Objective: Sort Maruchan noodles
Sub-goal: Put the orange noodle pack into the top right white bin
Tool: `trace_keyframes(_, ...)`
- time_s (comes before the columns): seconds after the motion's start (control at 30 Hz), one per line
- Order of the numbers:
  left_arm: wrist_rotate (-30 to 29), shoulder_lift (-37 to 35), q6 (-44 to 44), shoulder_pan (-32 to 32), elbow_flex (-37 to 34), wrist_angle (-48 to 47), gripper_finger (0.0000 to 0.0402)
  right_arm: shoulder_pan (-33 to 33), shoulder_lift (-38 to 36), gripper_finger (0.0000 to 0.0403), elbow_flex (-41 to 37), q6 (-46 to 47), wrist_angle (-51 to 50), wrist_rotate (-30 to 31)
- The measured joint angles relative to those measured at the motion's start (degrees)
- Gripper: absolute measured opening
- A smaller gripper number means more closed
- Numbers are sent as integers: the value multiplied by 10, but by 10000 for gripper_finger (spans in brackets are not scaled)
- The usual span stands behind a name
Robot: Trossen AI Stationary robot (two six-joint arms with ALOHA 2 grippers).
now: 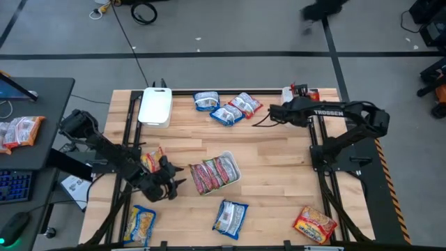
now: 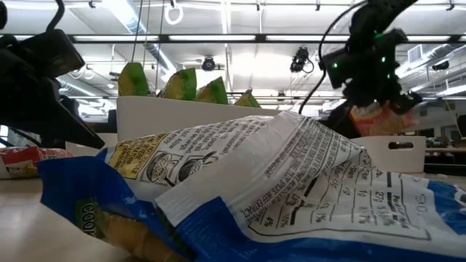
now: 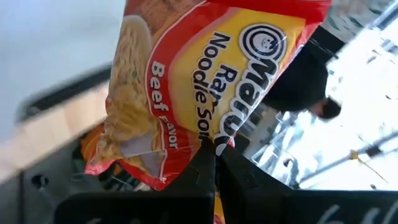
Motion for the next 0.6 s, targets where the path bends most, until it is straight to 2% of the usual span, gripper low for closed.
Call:
trace_keyframes(0.1, 11, 0, 0, 8, 0, 0, 226, -8, 0, 7, -41, -67, 100, -32)
trace_keyframes(0.3, 54, 0, -5, 10, 0, 0, 226, -18, 0, 7, -92, -174, 274, -52)
trace_keyframes(0.5, 53, 0, -5, 10, 0, 0, 226, -50, -1, 7, -124, -250, 476, -121)
trace_keyframes(0.6, 53, 0, -5, 10, 0, 0, 226, -70, -1, 7, -134, -283, 547, -145)
